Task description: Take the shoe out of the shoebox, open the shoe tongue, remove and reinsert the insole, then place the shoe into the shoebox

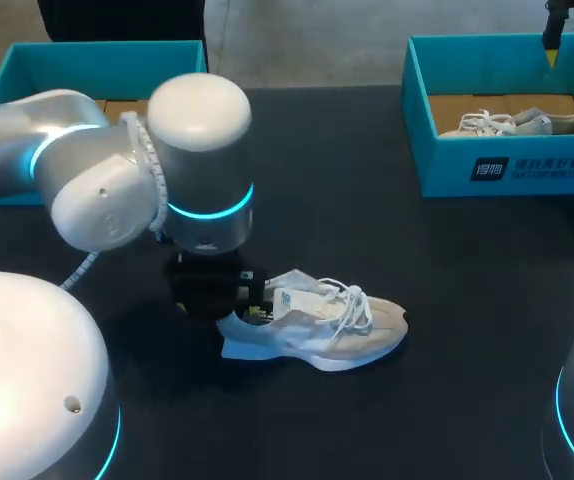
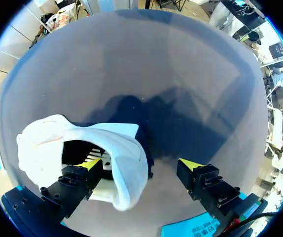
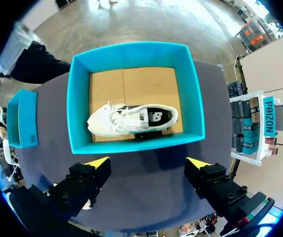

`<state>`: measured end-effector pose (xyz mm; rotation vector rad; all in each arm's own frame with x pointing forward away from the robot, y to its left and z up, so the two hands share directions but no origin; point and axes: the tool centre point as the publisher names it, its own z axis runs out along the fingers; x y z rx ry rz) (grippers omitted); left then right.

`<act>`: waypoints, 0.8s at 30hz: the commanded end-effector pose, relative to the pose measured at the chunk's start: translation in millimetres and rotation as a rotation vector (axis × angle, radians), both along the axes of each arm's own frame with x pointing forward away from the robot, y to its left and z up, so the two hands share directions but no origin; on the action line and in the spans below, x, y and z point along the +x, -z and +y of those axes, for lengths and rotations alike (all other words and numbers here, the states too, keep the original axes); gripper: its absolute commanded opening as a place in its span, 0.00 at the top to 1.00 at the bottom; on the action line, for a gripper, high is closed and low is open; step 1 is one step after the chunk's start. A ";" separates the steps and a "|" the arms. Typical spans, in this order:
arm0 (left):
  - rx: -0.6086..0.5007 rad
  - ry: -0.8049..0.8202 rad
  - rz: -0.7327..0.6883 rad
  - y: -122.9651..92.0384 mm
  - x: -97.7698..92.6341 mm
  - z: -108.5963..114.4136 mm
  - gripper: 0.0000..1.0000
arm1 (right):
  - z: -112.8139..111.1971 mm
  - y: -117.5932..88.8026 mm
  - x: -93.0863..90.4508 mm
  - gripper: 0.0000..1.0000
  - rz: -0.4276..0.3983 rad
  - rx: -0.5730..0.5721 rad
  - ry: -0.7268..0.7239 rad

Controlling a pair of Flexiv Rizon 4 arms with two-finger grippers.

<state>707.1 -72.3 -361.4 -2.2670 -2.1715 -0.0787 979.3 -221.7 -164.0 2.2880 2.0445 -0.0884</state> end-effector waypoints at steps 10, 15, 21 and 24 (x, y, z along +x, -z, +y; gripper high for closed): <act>-0.178 -0.026 0.012 -88.2 -20.7 26.1 0.00 | 0.1 0.2 -0.6 0.00 -0.001 -0.001 0.000; -0.219 -0.137 0.037 -110.5 -25.2 33.3 0.00 | 0.1 0.2 -0.6 0.00 -0.001 -0.001 0.000; -0.252 -0.295 0.087 -129.0 -27.2 42.8 0.00 | 0.1 0.2 -0.6 0.00 -0.001 -0.001 0.000; -0.274 -0.369 0.114 -136.2 -26.7 49.4 0.00 | 0.1 0.2 -0.6 0.00 -0.001 -0.001 0.000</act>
